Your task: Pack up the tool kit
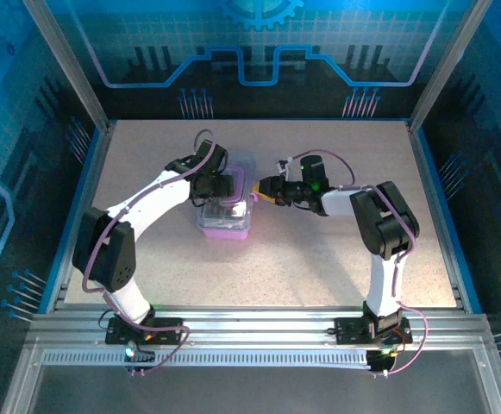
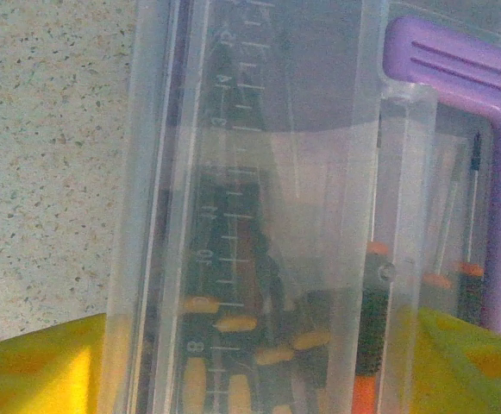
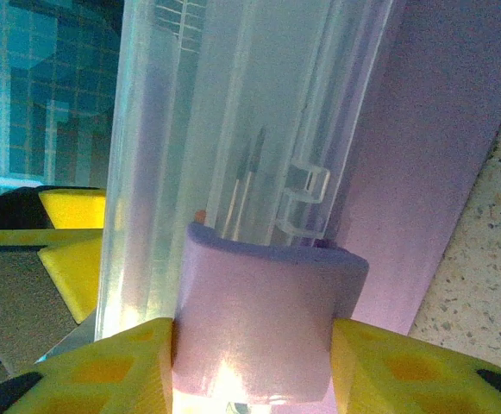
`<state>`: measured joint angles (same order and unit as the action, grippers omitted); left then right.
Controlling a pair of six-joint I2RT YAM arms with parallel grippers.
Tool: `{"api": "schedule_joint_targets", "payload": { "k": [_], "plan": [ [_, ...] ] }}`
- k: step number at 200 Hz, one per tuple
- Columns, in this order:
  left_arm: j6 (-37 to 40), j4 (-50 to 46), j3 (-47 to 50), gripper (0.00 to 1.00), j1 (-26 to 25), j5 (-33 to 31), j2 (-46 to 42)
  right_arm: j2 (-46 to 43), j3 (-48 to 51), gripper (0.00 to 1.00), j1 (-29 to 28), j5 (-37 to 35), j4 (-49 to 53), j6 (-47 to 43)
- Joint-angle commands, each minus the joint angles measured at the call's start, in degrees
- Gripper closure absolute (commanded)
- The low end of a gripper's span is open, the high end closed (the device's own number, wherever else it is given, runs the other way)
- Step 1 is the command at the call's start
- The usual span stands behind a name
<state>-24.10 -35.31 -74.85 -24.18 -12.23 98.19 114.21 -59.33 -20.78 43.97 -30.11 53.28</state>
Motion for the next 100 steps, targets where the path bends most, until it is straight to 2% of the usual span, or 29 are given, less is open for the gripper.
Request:
{"api": "schedule_joint_targets", "payload": {
  "k": [1,63,100],
  "plan": [
    [1.7,-10.9,5.3,0.33,-0.3,2.7,5.7,1.9,1.7,0.53,0.4,-3.0,3.1,-1.4],
    [1.6,-10.7,5.0,0.33,-0.5,2.9,6.1,3.2,-0.5,0.55,-0.5,-2.4,1.9,0.3],
    [1.7,-10.9,4.8,0.32,-0.9,2.6,6.3,0.0,-0.3,0.55,-1.3,-2.3,1.7,0.9]
  ]
}}
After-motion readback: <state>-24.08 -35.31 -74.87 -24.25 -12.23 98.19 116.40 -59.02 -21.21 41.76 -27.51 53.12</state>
